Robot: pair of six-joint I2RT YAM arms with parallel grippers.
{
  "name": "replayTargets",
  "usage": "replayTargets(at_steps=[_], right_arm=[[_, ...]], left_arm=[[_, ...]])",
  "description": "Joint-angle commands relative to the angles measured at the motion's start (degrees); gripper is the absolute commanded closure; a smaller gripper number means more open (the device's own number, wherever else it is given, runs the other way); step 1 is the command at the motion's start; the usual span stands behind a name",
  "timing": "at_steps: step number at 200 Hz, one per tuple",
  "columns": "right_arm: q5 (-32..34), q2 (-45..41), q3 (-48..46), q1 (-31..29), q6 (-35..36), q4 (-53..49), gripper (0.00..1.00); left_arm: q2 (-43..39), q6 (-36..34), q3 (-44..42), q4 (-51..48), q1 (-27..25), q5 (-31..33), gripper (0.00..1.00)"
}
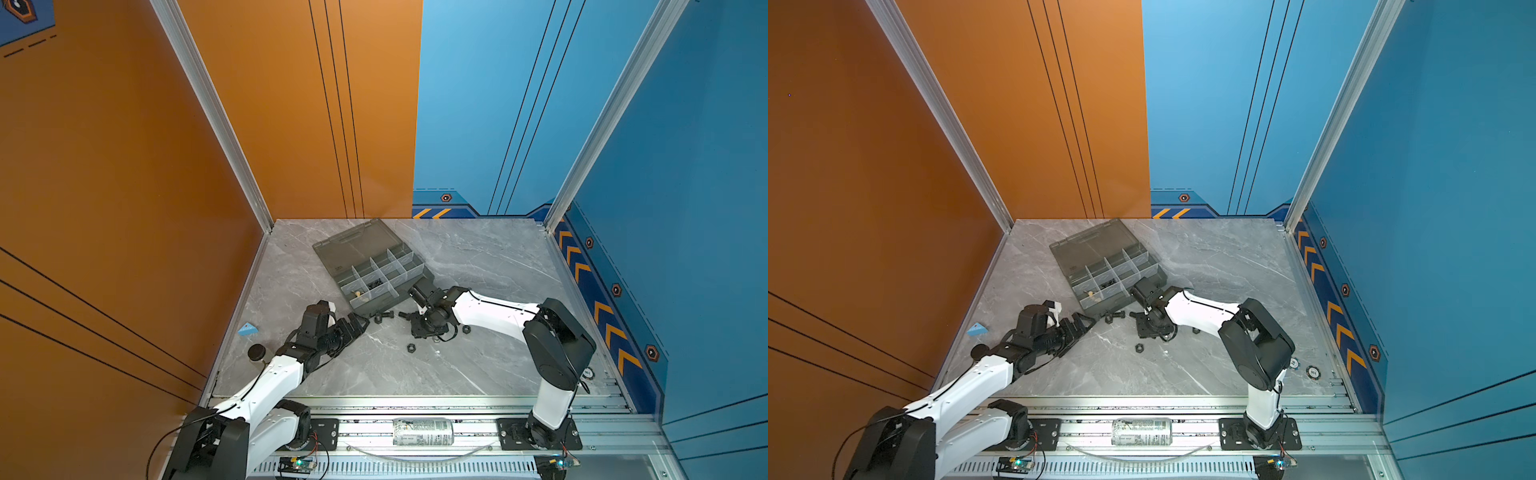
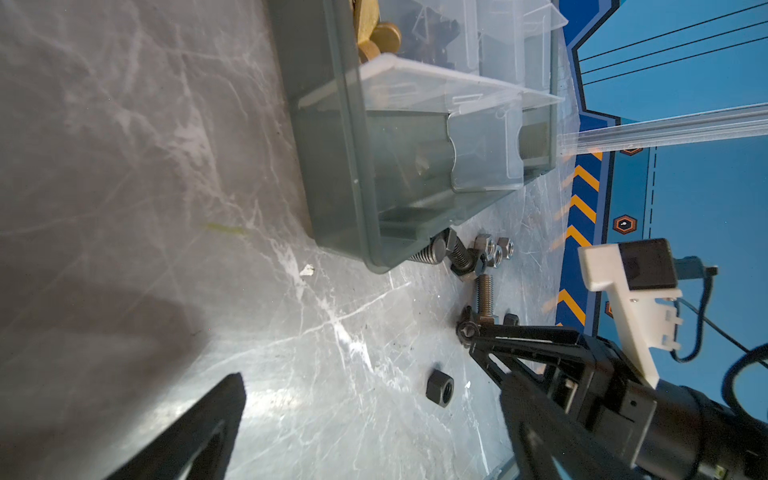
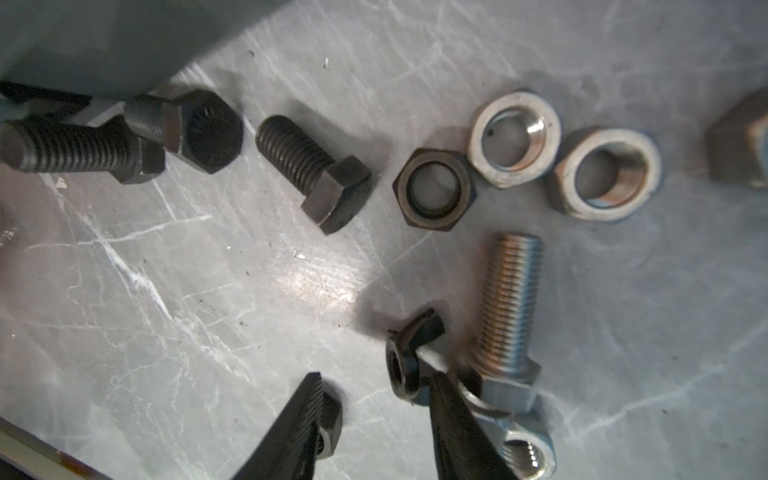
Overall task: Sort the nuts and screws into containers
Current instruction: 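Lower the right gripper and close it on the black wing nut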
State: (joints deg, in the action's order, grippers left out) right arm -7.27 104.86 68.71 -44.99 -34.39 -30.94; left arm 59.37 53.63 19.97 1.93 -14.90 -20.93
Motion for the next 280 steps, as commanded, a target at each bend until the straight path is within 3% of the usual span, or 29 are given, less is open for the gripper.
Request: replayTargets(at_steps=[1, 168, 222, 260, 280], right_arm=[[0.5, 1.5, -0.7, 0.4, 0.0, 0.2, 0.56], [1.8, 4.3, -0.8, 0.3, 0.6, 0.4, 0.69], [2.5, 4.9, -0.8, 0.4, 1.0, 0.3, 0.81], [2.9, 4.7, -0.9, 0.5, 1.7, 0.2, 1.0], [3.0, 4.2, -1.0, 0.4, 2.3, 0.2, 1.0]], left_arm=[[0.4, -0.5, 0.7, -0.2, 0.3, -0.9, 0.02], [1.5, -0.5, 1.1, 0.4, 0.2, -1.0, 0.02], [2.1, -0.5, 1.0, 0.8, 0.1, -1.2, 0.02], [1.9, -0.5, 0.9, 0.7, 0.0, -1.2, 0.02], [1.6, -0.5, 0.9, 0.5, 0.0, -1.1, 0.02]])
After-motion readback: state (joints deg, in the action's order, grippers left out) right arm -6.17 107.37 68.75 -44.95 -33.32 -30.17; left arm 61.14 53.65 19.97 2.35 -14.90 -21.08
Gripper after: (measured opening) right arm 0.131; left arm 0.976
